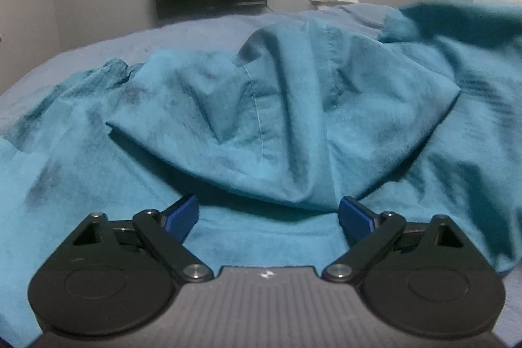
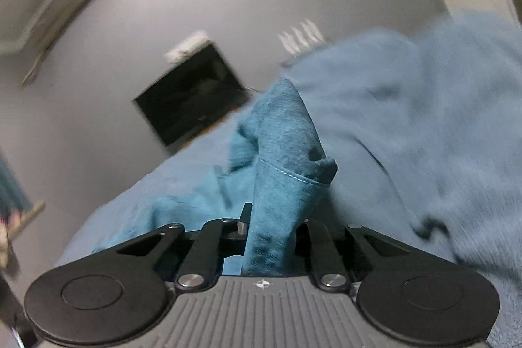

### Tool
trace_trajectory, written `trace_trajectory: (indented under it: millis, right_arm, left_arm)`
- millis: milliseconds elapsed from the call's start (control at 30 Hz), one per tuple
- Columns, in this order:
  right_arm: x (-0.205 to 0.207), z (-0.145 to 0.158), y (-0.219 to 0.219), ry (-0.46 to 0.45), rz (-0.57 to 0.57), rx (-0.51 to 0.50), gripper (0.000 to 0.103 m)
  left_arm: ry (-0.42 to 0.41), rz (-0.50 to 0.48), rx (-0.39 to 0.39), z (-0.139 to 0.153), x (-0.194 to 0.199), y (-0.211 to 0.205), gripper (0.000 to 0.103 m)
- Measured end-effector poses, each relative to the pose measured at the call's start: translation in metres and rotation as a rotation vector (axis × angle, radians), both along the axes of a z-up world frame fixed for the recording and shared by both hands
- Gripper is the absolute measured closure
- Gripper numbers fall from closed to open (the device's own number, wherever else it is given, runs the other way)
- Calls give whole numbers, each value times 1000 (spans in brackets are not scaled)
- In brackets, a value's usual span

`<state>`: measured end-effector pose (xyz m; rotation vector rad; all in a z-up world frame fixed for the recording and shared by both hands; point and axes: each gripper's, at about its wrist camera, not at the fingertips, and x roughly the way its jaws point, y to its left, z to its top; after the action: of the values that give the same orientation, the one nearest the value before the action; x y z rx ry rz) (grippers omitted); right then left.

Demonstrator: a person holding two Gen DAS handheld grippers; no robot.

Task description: Fold large clothes

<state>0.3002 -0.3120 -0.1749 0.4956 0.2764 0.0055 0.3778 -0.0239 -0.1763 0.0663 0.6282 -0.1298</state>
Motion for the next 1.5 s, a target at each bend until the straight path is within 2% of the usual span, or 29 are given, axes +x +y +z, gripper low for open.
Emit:
trace_trajectory:
  millis: [100, 200, 300, 367, 467, 533, 667, 767, 867, 1000, 1067, 1100, 1133, 1167, 1233, 1300, 1333, 1467, 1500]
  right_arm:
    - [-6, 29, 40, -61, 56, -144, 89]
    - [-8, 54, 94, -119, 135, -306, 89]
    - [-9, 69, 147, -160, 214, -448, 89]
    - [-8, 74, 181, -185, 267, -537, 89]
    - [-2, 70, 234, -198, 357, -664, 89]
    - [1, 60, 266, -201, 417, -744, 89]
    - [3, 33, 318, -209, 523, -845, 89]
    - [-3, 12, 345, -210, 587, -871, 89]
    - [-7, -2, 364, -205, 650, -867, 89]
    - [-9, -21, 389, -210, 712, -893, 89]
    - [-12, -30, 396, -224, 754, -922, 89]
    - [-14, -32, 399, -233, 777, -932, 89]
    - [-16, -34, 401, -241, 800, -939, 89]
    - [-17, -36, 403, -246, 820, -939, 89]
    - [-16, -37, 405, -233, 832, -934, 87]
    - [-12, -35, 401, -190, 847, -901, 82]
    - [-12, -30, 398, -175, 855, -887, 75]
    - [-20, -8, 362, -138, 924, -809, 63]
    - [-24, -3, 349, -137, 933, -796, 62]
  left_arm:
    - [-18, 17, -93, 36, -1, 27, 9]
    - [-73, 32, -188, 87, -13, 75, 9]
    - [-139, 111, -270, 115, -29, 132, 9]
    - [-166, 203, -333, 118, -38, 173, 9]
    - [-150, 288, -474, 113, -44, 222, 9]
    - [-144, 287, -573, 111, -45, 243, 9]
    - [-125, 247, -710, 106, -43, 270, 9]
    - [-39, 195, -836, 90, -35, 286, 9]
    - [84, 153, -850, 74, -16, 290, 9]
    - [171, 105, -858, 56, -11, 293, 11]
    - [179, 107, -837, 52, -7, 294, 27]
    - [187, 115, -825, 50, -6, 293, 41]
    - [197, 130, -805, 47, -4, 293, 67]
    - [203, 143, -787, 43, -2, 294, 73]
    - [212, 166, -803, 36, -1, 297, 84]
    - [211, 179, -815, 32, 0, 298, 88]
    - [212, 184, -808, 32, -1, 298, 89]
    - [209, 186, -722, 33, -3, 295, 89]
    - [208, 185, -710, 35, -1, 295, 89]
